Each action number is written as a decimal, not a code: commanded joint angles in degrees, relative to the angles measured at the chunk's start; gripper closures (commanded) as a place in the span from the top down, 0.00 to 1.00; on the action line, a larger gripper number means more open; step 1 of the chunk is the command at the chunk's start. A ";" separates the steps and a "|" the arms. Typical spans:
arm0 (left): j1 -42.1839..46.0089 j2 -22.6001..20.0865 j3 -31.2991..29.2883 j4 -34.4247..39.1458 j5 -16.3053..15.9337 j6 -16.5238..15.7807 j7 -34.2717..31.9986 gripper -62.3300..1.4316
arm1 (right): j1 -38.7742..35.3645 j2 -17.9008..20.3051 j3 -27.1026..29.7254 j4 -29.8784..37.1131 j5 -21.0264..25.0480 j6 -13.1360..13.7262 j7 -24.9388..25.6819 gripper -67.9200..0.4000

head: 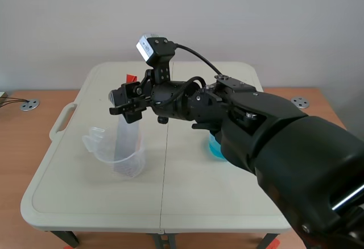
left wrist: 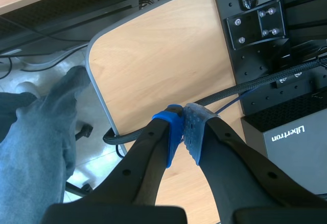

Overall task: Hold the metal plate by the orange handle, dip it into the blue solution, take it out and point at it, then put the plate back in the beaker on the left.
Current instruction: 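Lift the metal plate out of the left beaker, then move the plate over the blue solution, then point at the plate with the left hand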

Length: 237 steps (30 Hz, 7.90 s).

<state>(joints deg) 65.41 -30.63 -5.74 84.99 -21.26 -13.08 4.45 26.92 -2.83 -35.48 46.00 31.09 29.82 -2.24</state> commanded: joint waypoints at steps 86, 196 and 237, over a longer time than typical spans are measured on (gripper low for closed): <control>0.13 -1.70 -0.07 3.69 -0.15 -0.11 -0.39 0.09 | -11.23 18.47 16.13 51.19 13.29 12.90 -14.88 0.03; -82.27 17.44 35.41 -10.27 20.26 -6.19 4.61 0.09 | -12.96 33.29 29.22 51.30 24.46 12.90 -19.93 0.03; -20.13 -4.63 -6.86 11.72 11.39 0.09 1.20 0.09 | -12.98 32.63 29.09 44.85 20.24 12.90 -14.84 0.03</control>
<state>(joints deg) 45.08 -35.40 -12.86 96.73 -9.34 -13.28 6.70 13.08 29.50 -6.81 90.50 50.52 42.09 -18.39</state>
